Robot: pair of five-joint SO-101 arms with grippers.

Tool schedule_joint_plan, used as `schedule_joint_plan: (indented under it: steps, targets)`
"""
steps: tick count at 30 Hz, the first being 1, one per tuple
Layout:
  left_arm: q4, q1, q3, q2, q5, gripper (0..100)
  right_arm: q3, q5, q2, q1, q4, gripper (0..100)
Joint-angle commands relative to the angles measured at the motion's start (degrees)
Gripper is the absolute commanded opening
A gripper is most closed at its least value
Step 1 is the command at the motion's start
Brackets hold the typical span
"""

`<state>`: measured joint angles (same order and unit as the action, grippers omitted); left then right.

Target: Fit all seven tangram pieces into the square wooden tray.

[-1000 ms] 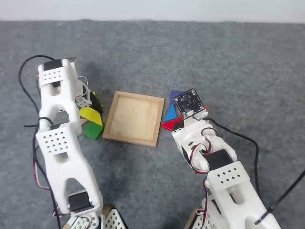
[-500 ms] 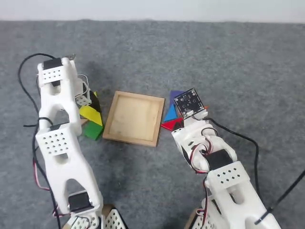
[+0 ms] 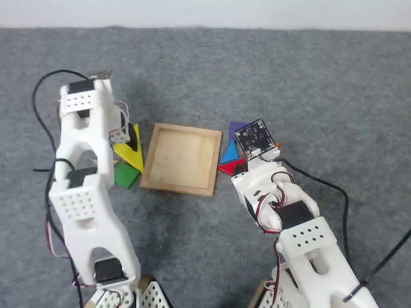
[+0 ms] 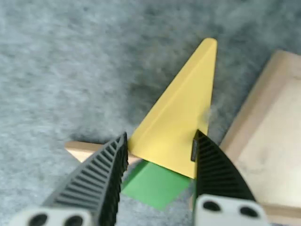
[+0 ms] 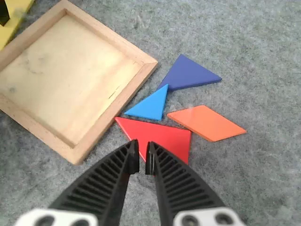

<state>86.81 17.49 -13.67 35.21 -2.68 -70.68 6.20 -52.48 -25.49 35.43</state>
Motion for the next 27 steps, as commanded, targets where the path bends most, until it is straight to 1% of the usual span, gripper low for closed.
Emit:
schedule_joint_plan:
  steps: [1,6,11,14,22,27]
  targets:
    - [-5.19,-2.64,8.75,-10.37,-0.7,20,0.44,0.79,-2.07,-0.31,-1.45,4.5]
    - [-10.37,-6.42,18.42,-20.66,-1.14,20,0.44,0.79,-2.07,-0.31,-1.45,4.5]
    - [-14.42,-10.64,25.36,-26.37,-1.32,20,0.44,0.79,-2.07,-0.22,-1.45,4.5]
    - [-14.51,-11.34,26.77,-27.78,-2.64,20,0.44,0.79,-2.07,-0.22,-1.45,4.5]
    - [-14.59,-11.78,28.09,-27.78,-2.73,20,0.44,0.79,-2.07,-0.22,-1.45,4.5]
    - [-19.34,-11.78,32.4,-27.78,-2.73,20,0.44,0.79,-2.07,-0.22,-1.45,4.5]
